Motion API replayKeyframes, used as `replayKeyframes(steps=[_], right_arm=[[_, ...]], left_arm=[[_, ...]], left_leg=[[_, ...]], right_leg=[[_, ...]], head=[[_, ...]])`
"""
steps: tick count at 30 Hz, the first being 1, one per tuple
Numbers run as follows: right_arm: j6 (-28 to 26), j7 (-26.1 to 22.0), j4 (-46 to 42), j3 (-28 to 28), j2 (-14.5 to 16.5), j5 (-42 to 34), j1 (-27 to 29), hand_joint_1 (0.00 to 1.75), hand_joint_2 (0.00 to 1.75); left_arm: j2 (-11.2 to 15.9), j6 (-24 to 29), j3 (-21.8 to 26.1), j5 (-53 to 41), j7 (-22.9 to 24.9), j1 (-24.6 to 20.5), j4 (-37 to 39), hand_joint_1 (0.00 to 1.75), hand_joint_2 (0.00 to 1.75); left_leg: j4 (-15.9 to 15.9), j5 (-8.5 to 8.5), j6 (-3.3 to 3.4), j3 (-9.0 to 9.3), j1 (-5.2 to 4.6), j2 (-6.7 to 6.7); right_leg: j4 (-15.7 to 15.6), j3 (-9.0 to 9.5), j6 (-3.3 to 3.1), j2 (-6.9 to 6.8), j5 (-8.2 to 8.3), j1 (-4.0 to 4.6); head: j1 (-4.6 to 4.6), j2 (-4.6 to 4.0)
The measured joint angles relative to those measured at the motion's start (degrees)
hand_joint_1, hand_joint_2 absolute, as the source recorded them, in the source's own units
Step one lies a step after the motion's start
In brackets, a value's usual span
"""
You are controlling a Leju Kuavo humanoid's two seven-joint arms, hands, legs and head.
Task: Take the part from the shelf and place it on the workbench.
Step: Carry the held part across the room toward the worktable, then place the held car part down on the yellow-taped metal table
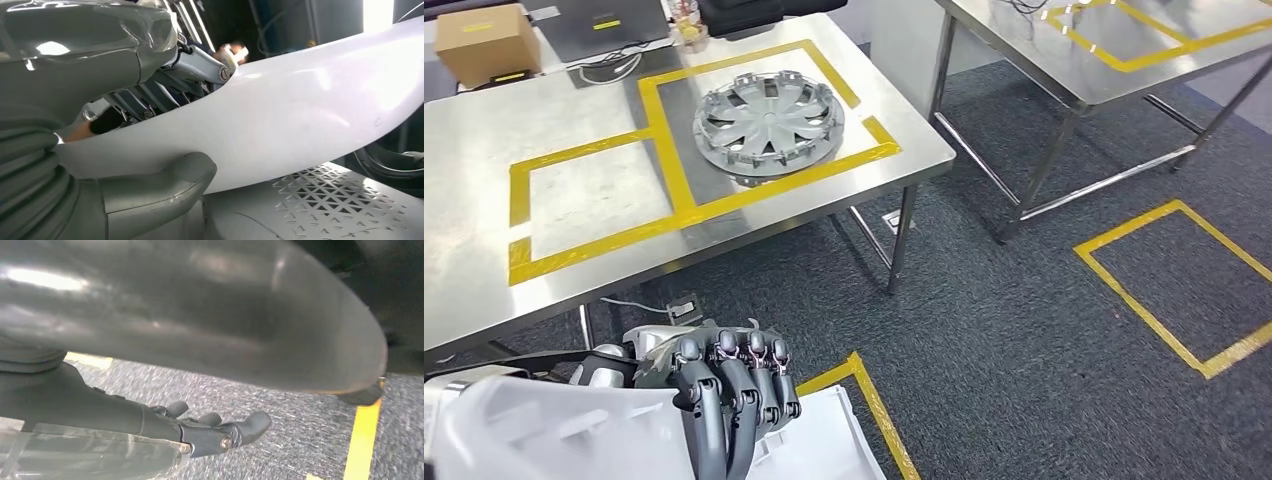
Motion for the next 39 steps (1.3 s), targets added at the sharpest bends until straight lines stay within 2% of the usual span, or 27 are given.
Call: replayKeyframes(steps=[1,2,3,5,6,7,8,10,12,14,16,17,18,19,21,23,25,26,27,28,30,32,33,34,36,37,39], right_arm=[[0.0,0.0,0.0,0.0,-0.1,0.0,0.1,0.0,0.0],[0.0,0.0,0.0,0.0,-0.1,-0.1,0.2,0.0,0.0],[-0.1,0.1,0.0,0.0,-0.2,-0.1,0.3,0.0,0.0],[-0.1,0.2,0.0,0.0,-0.3,-0.3,0.3,0.0,0.0],[0.0,0.4,0.1,0.0,-0.3,-0.4,0.3,0.0,0.0],[0.1,0.5,0.1,0.0,-0.3,-0.4,0.3,0.0,0.0],[0.3,0.6,0.1,0.0,-0.4,-0.5,0.2,0.0,0.0],[0.8,0.6,0.1,0.0,-0.6,-0.6,0.1,0.0,0.0],[1.0,0.7,0.2,0.0,-1.0,-0.8,0.3,0.0,0.0],[0.9,0.7,0.4,0.0,-1.3,-1.0,0.6,0.0,0.0],[0.9,0.8,0.5,0.0,-1.6,-1.0,1.0,0.0,0.0],[0.9,0.8,0.6,0.0,-1.7,-1.0,1.1,0.0,0.0],[0.9,0.8,0.6,0.0,-1.8,-1.1,1.1,0.0,0.0],[0.9,0.8,0.6,0.0,-1.8,-1.1,1.1,0.0,0.0],[0.9,0.8,0.6,0.0,-1.8,-1.1,1.1,0.0,0.0],[0.9,0.8,0.7,0.0,-1.9,-1.1,1.1,0.0,0.0],[0.9,0.8,0.7,0.0,-1.9,-1.1,1.0,0.0,0.0],[1.0,0.9,0.7,0.0,-2.0,-1.2,0.9,0.0,0.0],[1.0,1.0,0.7,0.0,-2.1,-1.2,0.8,0.0,0.0],[1.1,1.2,0.7,0.0,-2.2,-1.2,0.8,0.0,0.0],[1.3,1.6,0.8,0.0,-2.4,-1.1,0.9,0.0,0.0],[1.2,1.7,0.8,0.0,-2.7,-1.1,1.0,0.0,0.0],[1.0,1.7,0.8,0.0,-2.9,-1.2,1.0,0.0,0.0],[0.8,1.6,0.8,0.0,-3.2,-1.4,1.1,0.0,0.0],[0.3,1.1,0.8,-0.1,-3.6,-2.0,1.1,0.0,0.0],[0.0,0.9,0.8,-0.2,-3.8,-2.6,1.0,0.0,0.0],[-0.3,0.8,0.8,-0.7,-4.1,-3.7,0.7,0.0,0.0]], left_arm=[[0.0,0.0,0.0,0.1,0.0,0.1,0.1,1.75,1.75],[0.0,0.0,0.0,0.3,0.1,0.1,0.1,1.75,1.75],[0.0,0.0,-0.1,0.6,0.2,0.2,0.2,1.75,1.75],[-0.1,0.0,-0.1,1.5,0.7,0.2,0.3,1.75,1.75],[-0.1,0.0,-0.1,2.0,1.0,0.2,0.3,1.75,1.75],[-0.1,0.0,-0.1,2.4,1.3,0.2,0.3,1.75,1.75],[-0.1,0.0,-0.1,2.9,1.6,0.2,0.4,1.75,1.75],[0.0,0.2,-0.1,3.3,2.2,0.5,0.5,1.75,1.75],[0.2,0.8,0.0,3.0,2.4,0.7,0.7,1.75,1.75],[0.3,1.9,0.2,2.3,2.5,0.7,1.1,1.75,1.75],[0.4,2.7,0.3,2.0,2.5,1.1,1.5,1.75,1.75],[0.4,3.0,0.3,1.8,2.5,1.3,1.7,1.75,1.75],[0.5,3.1,0.3,1.7,2.5,1.4,1.9,1.75,1.75],[0.5,3.1,0.3,1.7,2.5,1.5,2.0,1.75,1.75],[0.6,3.1,0.4,1.6,2.5,1.5,2.1,1.75,1.75],[0.6,3.2,0.4,1.6,2.5,1.4,2.1,1.75,1.75],[0.7,3.3,0.5,1.6,2.5,1.5,2.2,1.75,1.75],[0.7,3.4,0.6,1.6,2.5,1.5,2.2,1.75,1.75],[0.7,3.5,0.7,1.5,2.6,1.5,2.2,1.75,1.75],[0.7,3.6,0.8,1.5,2.6,1.5,2.2,1.75,1.75],[0.9,3.4,0.9,1.3,2.4,1.6,2.3,1.75,1.75],[1.1,2.7,1.1,1.1,1.8,2.1,2.4,1.75,1.75],[1.3,2.3,1.2,1.0,1.5,2.4,2.5,1.75,1.75],[1.4,2.2,1.3,1.0,1.4,2.5,2.6,1.75,1.75],[1.5,2.2,1.4,0.7,1.2,2.7,2.7,1.75,1.75],[1.5,2.3,1.6,0.5,1.1,2.8,2.6,1.75,1.75],[1.7,2.3,1.9,0.3,0.9,3.3,2.4,1.75,1.75]], left_leg=[[0.0,-0.01,-0.04,-0.01,0.06,-1.05],[0.1,-0.05,-0.14,0.01,0.18,-2.11],[0.3,-0.17,-0.36,0.03,0.36,-3.13],[1.2,-0.73,-1.23,-0.14,0.71,-4.92],[1.8,-1.11,-1.75,-0.37,0.77,-5.6],[2.2,-1.39,-2.19,-0.64,0.79,-6.13],[2.4,-1.56,-2.53,-0.89,0.84,-6.57],[2.4,-1.69,-2.95,-1.1,1.14,-7.03],[4.3,-2.86,-3.43,-1.96,1.18,-4.65],[10.8,-6.07,-3.81,-5.28,1.13,-0.94],[18.2,-8.68,-3.93,-9.45,1.21,0.44],[19.4,-8.47,-3.87,-10.31,1.21,0.59],[18.1,-7.14,-3.69,-9.87,1.18,0.8],[14.6,-5.11,-3.35,-8.2,1.08,1.39],[6.5,-1.98,-2.33,-4.05,0.44,4.63],[3.2,-1.37,-1.65,-2.43,-0.24,6.59],[3.0,-1.28,-1.4,-2.55,-0.45,5.09],[2.5,-1.0,-1.22,-2.24,-0.3,4.18],[1.9,-0.67,-0.98,-1.84,-0.06,3.26],[1.4,-0.34,-0.76,-1.43,0.16,2.37],[1.0,-0.08,-0.54,-1.13,0.38,0.57],[1.0,-0.1,-0.53,-1.13,0.31,-1.48],[1.0,-0.12,-0.56,-1.07,0.31,-2.59],[1.1,-0.17,-0.63,-0.97,0.35,-3.62],[1.4,-0.43,-0.97,-0.82,0.28,-5.17],[1.5,-0.64,-1.22,-0.84,0.17,-5.71],[1.8,-1.05,-1.77,-1.0,-0.06,-6.32]], right_leg=[[2.5,-1.57,0.37,0.22,-0.47,-0.23],[2.9,-2.17,0.96,0.29,0.06,-0.52],[0.7,-1.56,1.73,0.45,1.59,-0.87],[-7.5,1.63,3.2,2.08,5.46,-1.66],[-10.7,3.03,3.35,2.84,6.74,-1.9],[-12.4,3.81,3.14,3.38,7.29,-1.95],[-12.8,4.02,2.67,3.38,7.29,-1.77],[-12.8,4.2,1.72,2.3,7.28,-1.55],[-12.9,4.47,0.91,1.21,7.16,-1.63],[-12.9,4.69,0.29,-0.04,6.87,-1.44],[-12.9,4.81,-0.02,-1.57,6.6,-1.13],[-12.9,4.91,-0.09,-2.35,6.47,-1.01],[-12.9,5.08,-0.1,-3.1,6.31,-0.89],[-12.9,5.32,-0.08,-3.79,6.12,-0.75],[-13.0,5.88,0.18,-5.07,5.69,-0.4],[-13.0,6.26,0.67,-6.32,5.33,-0.19],[-13.3,6.77,1.29,-7.88,5.11,-0.16],[-13.4,7.01,1.56,-8.0,4.89,-0.24],[-12.7,6.88,1.69,-6.92,4.3,-0.33],[-10.7,6.11,1.68,-5.13,3.27,-0.39],[-3.1,2.3,1.36,-1.08,0.23,-0.53],[3.2,-1.5,1.47,0.12,-1.3,-0.52],[3.1,-2.01,1.81,0.29,-0.57,-0.54],[0.6,-1.33,2.25,0.5,1.1,-0.6],[-8.1,1.83,2.83,1.19,5.29,-0.71],[-11.3,3.08,2.59,1.5,6.69,-0.72],[-13.7,4.05,1.56,1.73,7.57,-0.5]], head=[[0.03,0.0],[0.01,0.0],[0.02,0.0],[0.11,0.0],[0.2,0.0],[0.27,0.0],[0.34,0.0],[0.37,0.0],[0.15,0.0],[-0.18,0.0],[-0.3,0.0],[-0.31,0.0],[-0.31,0.0],[-0.31,0.0],[-0.22,0.0],[-0.17,0.0],[-0.2,0.0],[-0.16,0.0],[-0.1,-0.01],[0.05,-0.01],[0.42,-0.02],[0.59,-0.02],[0.59,-0.02],[0.6,-0.02],[0.7,-0.02],[0.76,-0.02],[0.82,-0.02]])
